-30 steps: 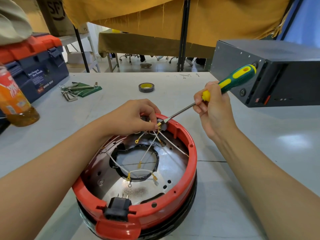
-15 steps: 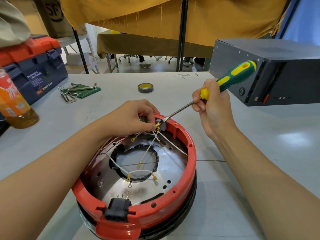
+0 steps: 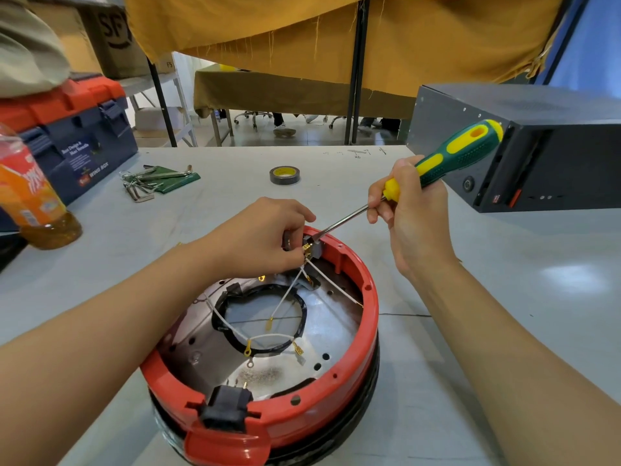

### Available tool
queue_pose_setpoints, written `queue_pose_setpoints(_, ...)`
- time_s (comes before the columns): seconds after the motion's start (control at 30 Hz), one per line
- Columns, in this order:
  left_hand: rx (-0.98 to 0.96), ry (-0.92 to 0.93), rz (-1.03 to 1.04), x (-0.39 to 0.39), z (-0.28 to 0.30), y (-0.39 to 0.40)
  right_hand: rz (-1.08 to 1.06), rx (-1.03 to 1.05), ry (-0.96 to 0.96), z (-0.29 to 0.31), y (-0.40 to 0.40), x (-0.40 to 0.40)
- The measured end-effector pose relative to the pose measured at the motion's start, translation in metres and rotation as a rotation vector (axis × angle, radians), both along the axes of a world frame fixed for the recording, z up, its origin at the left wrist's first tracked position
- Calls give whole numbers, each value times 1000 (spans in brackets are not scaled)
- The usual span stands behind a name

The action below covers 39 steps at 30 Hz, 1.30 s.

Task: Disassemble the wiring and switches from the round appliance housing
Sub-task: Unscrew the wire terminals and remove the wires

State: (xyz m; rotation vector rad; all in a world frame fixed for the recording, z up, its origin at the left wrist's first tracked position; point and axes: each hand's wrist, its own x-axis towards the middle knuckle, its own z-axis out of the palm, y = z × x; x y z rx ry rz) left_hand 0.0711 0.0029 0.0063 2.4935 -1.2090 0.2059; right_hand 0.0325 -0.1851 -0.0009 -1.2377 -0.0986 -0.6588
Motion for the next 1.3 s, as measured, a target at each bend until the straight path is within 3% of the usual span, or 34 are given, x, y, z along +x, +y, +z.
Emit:
queue_pose_setpoints(0.13,120,-188,-57,-5,5,-2,-25,-52,-7,2,2,-3)
queue_pose_setpoints(0.27,129,-123,7,-4,8,-3,-36,-81,-30,4,3,-5)
queue_pose_setpoints(0.4,42,20,144,-7,1,-4,-35,-88,-40,4,4,-7)
queue_pose_setpoints(0.53,-23,38,225,-10,-3,2,-35,-97,-47,5,3,-8)
queue_pose_setpoints(1.03,-299,243,287,-6,3,2,-72,-143,-72,6,0,-11)
queue_pose_setpoints(1.3,-598,350,528,9,17,63,0,34,40,6,2,-11)
